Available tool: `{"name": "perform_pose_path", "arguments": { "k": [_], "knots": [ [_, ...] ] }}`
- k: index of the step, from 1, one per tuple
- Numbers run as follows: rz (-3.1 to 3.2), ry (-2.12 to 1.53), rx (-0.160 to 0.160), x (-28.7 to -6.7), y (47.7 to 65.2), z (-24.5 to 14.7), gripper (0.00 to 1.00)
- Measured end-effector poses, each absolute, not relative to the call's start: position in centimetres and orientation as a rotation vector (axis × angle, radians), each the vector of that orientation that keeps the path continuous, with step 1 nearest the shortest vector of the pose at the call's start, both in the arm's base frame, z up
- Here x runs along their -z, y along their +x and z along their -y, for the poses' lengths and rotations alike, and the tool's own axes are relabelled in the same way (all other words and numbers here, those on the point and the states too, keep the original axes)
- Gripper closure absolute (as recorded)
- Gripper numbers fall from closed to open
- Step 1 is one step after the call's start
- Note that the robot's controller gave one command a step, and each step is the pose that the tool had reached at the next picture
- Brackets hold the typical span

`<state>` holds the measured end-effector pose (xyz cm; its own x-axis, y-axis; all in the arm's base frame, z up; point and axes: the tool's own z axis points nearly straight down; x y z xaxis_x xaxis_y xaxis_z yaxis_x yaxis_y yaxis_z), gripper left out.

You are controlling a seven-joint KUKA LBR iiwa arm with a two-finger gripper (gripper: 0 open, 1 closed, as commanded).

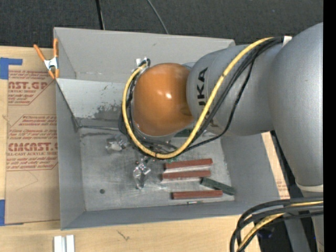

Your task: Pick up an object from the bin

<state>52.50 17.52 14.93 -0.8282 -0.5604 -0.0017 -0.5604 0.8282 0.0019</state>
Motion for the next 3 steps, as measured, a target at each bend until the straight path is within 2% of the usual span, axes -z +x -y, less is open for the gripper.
{"name": "perform_pose_path", "arguments": {
  "k": [1, 2, 3],
  "knots": [
    [-3.003, -0.920, -0.004, -14.9, 52.5, -17.5, 0.00],
    [-2.935, -1.142, -0.001, -7.3, 50.5, -8.3, 1.00],
    [-2.924, -1.138, -0.003, -7.2, 50.6, -8.4, 0.00]
  ]
}}
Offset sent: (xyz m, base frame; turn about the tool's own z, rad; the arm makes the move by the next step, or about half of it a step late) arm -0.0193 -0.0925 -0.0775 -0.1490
